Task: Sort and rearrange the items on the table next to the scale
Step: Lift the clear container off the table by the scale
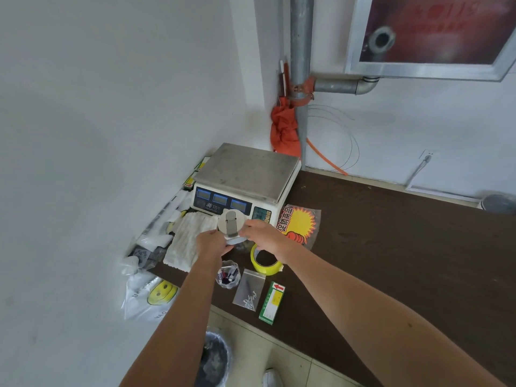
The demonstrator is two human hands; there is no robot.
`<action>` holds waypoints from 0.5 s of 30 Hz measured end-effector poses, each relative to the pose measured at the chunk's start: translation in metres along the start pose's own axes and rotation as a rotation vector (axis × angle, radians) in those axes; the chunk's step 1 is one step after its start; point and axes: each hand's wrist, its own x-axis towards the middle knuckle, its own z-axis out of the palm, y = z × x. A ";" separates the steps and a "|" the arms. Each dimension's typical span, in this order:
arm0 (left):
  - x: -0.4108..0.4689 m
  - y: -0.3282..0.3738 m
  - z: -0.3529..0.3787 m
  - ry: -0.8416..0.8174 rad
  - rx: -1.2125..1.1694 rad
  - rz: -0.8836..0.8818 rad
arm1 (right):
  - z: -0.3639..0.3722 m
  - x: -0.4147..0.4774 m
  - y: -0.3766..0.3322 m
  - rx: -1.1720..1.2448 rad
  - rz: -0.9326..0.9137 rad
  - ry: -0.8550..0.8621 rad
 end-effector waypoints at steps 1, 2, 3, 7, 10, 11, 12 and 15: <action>-0.004 0.003 0.000 0.004 -0.012 0.016 | -0.002 0.001 -0.002 -0.005 -0.007 0.017; -0.007 0.005 0.000 0.007 -0.025 0.033 | -0.003 -0.001 -0.005 -0.013 -0.013 0.031; -0.010 0.008 0.000 0.011 -0.040 0.048 | -0.005 0.000 -0.006 -0.022 -0.027 0.057; -0.024 0.021 0.008 0.007 -0.082 0.107 | -0.020 0.010 0.000 -0.011 -0.022 0.196; -0.033 0.031 0.020 -0.031 -0.086 0.153 | -0.032 -0.013 -0.012 0.085 -0.006 0.200; -0.036 0.034 0.025 -0.046 -0.073 0.165 | -0.038 -0.021 -0.013 0.104 -0.010 0.209; -0.038 0.037 0.030 -0.064 -0.063 0.179 | -0.044 -0.026 -0.011 0.101 -0.009 0.219; -0.046 0.043 0.048 -0.122 0.003 0.214 | -0.060 -0.031 -0.003 0.011 0.001 0.311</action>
